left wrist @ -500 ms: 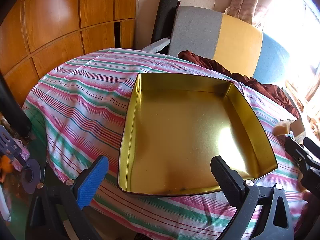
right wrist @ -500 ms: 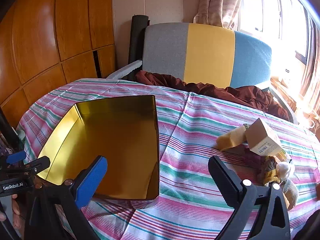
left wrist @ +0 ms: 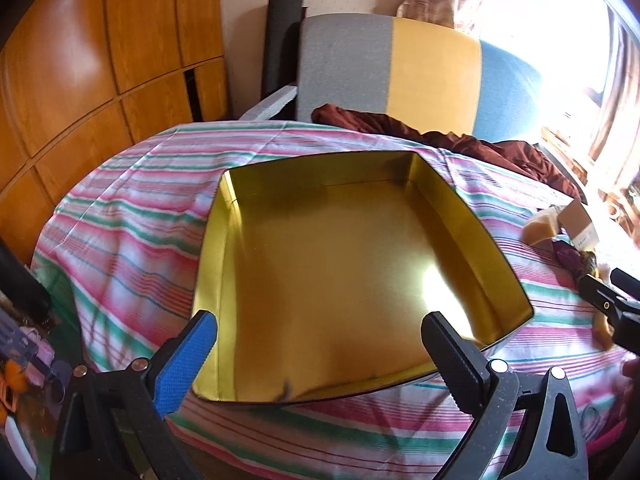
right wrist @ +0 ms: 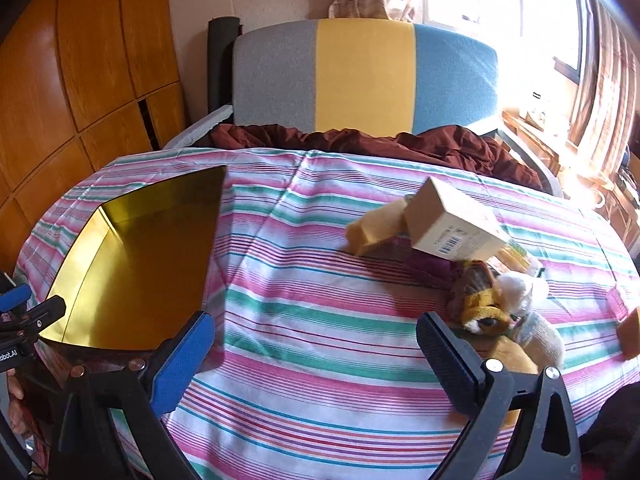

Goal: Organize objects
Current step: 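Move both tools from the gold tray toward the pile of items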

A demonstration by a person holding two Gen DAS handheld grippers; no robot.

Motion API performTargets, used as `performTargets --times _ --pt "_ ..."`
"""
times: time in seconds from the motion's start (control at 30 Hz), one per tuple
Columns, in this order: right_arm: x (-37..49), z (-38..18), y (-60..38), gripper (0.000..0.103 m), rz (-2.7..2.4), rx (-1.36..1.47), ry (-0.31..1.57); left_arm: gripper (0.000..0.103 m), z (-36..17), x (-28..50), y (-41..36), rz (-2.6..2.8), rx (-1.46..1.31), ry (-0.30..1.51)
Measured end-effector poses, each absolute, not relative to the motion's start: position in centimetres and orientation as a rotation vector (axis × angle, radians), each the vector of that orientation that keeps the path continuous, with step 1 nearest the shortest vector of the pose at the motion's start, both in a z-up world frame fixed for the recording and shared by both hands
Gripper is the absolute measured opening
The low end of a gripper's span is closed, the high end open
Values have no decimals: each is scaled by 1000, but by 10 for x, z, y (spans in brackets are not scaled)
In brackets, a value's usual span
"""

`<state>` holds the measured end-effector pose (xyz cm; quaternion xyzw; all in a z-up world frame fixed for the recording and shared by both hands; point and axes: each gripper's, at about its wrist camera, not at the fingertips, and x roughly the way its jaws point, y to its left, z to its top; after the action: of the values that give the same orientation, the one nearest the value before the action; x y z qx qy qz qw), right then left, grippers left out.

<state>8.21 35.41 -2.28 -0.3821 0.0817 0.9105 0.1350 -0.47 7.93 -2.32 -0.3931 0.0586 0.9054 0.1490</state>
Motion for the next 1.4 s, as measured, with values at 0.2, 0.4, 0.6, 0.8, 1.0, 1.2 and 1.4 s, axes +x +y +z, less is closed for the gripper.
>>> performTargets --times 0.2,0.4,0.6,0.8,1.0,1.2,1.4 --pt "120 -9 430 103 2461 -1000 351 103 -16 1 113 2506 -1065 215" --pt "149 -3 475 103 2346 -941 421 103 -13 11 143 2441 -1026 272" --pt "171 0 502 103 2289 -901 522 103 -11 19 166 2385 -990 317" --pt "188 9 518 103 2247 -863 546 103 -7 29 189 2313 -959 338" --pt "212 9 539 103 2203 -812 593 103 -12 38 233 2186 -930 407" --pt "226 -2 555 103 2193 -789 735 103 -21 50 289 2039 -908 468" --pt "236 -11 566 103 2190 -768 869 103 -35 70 344 1882 -904 504"
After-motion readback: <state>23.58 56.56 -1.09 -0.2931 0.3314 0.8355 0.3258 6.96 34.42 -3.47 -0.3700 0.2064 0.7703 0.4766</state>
